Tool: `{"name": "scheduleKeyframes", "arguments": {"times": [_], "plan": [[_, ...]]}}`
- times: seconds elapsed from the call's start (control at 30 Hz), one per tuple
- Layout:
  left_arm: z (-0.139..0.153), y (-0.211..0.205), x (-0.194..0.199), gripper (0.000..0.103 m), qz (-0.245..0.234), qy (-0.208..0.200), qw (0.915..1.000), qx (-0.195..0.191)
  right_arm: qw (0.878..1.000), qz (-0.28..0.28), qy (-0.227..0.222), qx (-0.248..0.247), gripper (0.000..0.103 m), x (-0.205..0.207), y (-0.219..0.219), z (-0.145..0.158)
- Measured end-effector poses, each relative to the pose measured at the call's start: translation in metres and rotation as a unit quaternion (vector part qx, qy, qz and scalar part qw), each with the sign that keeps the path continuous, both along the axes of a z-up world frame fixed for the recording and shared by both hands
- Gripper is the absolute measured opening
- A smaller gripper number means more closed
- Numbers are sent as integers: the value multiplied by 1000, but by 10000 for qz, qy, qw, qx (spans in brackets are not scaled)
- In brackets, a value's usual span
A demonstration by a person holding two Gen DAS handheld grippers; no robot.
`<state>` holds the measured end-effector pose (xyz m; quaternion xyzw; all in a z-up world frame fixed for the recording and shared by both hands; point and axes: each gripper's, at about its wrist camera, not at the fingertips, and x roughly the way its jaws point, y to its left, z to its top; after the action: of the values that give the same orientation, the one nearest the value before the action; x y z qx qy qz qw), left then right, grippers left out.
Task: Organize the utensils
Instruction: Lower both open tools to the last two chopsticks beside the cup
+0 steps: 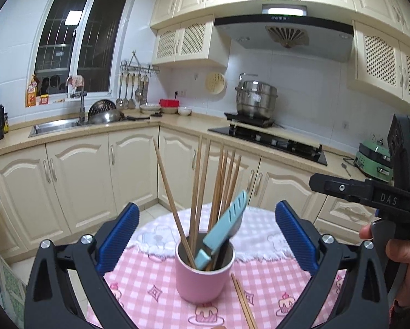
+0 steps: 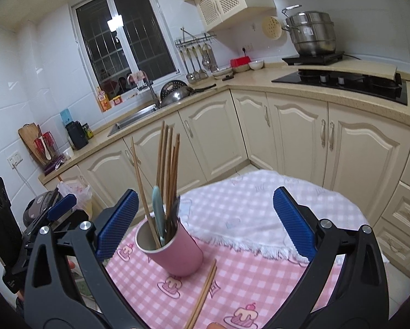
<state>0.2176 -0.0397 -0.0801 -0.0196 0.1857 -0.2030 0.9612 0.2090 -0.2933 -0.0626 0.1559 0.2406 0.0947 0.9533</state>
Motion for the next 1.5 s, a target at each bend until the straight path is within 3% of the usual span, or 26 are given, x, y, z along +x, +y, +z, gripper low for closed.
{"name": "scheduleKeyframes", "arguments": {"times": [0.27, 0.5, 0.63, 0.97, 1.5], "plan": [[-22, -7, -5, 97, 67, 523, 9983, 246, 9983, -26, 587, -7, 97, -5, -3, -32], [-48, -21, -7, 97, 80, 1037, 9923, 679, 9936, -50, 1126, -47, 97, -11, -8, -66], [-68, -33, -6, 97, 50, 1387, 9853, 996, 9897, 2, 1429, -100, 97, -15, -8, -86], [-119, -46, 0, 97, -12, 2233, 9663, 1279, 9815, -6, 1906, -174, 97, -18, -9, -116], [-170, -61, 6, 97, -72, 2960, 9423, 1562, 9714, -79, 2364, -197, 97, -26, -15, -141]]}}
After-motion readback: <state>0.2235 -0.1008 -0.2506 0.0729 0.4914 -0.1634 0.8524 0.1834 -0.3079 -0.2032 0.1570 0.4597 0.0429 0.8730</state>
